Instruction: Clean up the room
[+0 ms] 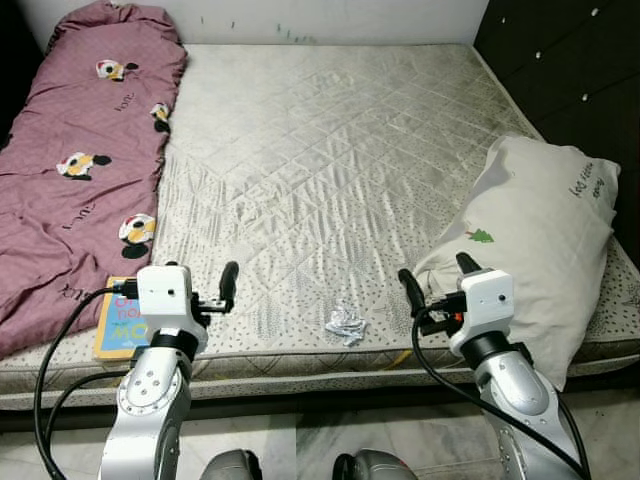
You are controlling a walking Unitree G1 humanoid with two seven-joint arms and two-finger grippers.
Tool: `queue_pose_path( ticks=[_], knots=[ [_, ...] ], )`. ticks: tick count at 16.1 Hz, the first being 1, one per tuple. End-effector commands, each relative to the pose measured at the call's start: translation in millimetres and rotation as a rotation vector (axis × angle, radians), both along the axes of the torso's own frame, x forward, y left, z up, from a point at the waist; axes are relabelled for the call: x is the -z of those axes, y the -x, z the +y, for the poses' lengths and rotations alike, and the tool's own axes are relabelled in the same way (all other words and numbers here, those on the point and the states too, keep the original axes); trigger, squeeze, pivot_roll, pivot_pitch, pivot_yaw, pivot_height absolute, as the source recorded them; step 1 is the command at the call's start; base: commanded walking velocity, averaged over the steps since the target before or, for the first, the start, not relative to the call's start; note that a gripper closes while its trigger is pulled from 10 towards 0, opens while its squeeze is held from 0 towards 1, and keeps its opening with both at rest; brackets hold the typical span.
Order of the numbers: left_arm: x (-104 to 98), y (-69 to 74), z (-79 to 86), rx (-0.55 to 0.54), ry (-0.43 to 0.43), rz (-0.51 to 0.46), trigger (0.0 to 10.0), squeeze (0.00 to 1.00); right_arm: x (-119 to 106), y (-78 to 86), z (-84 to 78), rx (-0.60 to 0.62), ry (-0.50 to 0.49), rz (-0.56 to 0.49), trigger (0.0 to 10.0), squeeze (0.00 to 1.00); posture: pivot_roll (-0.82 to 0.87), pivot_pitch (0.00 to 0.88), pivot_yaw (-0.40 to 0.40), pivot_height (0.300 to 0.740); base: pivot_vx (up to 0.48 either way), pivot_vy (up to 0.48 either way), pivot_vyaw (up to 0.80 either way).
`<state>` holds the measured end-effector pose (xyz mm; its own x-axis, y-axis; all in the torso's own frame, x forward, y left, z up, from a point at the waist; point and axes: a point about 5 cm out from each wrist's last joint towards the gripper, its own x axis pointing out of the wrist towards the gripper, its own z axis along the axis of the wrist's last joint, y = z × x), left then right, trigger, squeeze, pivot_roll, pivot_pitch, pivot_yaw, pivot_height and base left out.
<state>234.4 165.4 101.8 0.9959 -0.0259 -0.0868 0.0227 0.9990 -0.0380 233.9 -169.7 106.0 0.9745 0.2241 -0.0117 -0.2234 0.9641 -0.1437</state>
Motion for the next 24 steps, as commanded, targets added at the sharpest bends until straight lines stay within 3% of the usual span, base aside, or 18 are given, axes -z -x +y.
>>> queue_pose_path(
  ticks=[1, 10, 13, 16, 19, 24],
  knots=[
    [2.2, 0.1, 1.9, 0.001, -0.008, 0.006, 10.0, 0.00, 0.4, -0.4, -1.3, -0.003, 0.012, 0.001, 10.0, 0.00, -0.03, 0.064, -0.044, 0.740, 0.000, 0.000, 0.00],
    [3.2, -0.2, 1.1, 0.004, -0.007, 0.009, 10.0, 0.00, -0.3, -1.4, -0.4, -0.004, -0.015, 0.005, 10.0, 0.00, -0.03, 0.065, -0.043, 0.740, 0.000, 0.000, 0.00],
    [9.8, 3.2, 10.4, -0.005, -0.058, 0.008, 10.0, 0.00, -4.0, -5.0, -3.1, 0.016, 0.029, -0.037, 10.0, 0.00, -0.03, 0.070, -0.041, 0.740, 0.000, 0.000, 0.00],
    [17.2, 11.1, 22.9, -0.025, -0.099, 0.014, 10.0, 0.00, 10.3, 0.1, -12.6, 0.101, 0.012, -0.004, 10.0, 0.00, -0.03, 0.079, -0.040, 0.740, 0.000, 0.000, 0.00],
    [23.7, 9.7, 22.1, -0.012, -0.080, 0.043, 10.0, 0.00, 18.7, 1.0, -20.9, 0.144, 0.001, 0.043, 10.0, 0.00, -0.03, 0.075, -0.040, 0.740, 0.000, 0.000, 0.00],
    [22.9, 9.1, 22.7, -0.006, -0.095, 0.022, 10.0, 0.00, 19.1, 0.2, -18.9, 0.131, 0.009, 0.031, 10.0, 0.00, -0.03, 0.079, -0.039, 0.740, 0.000, 0.000, 0.00]
  ],
)
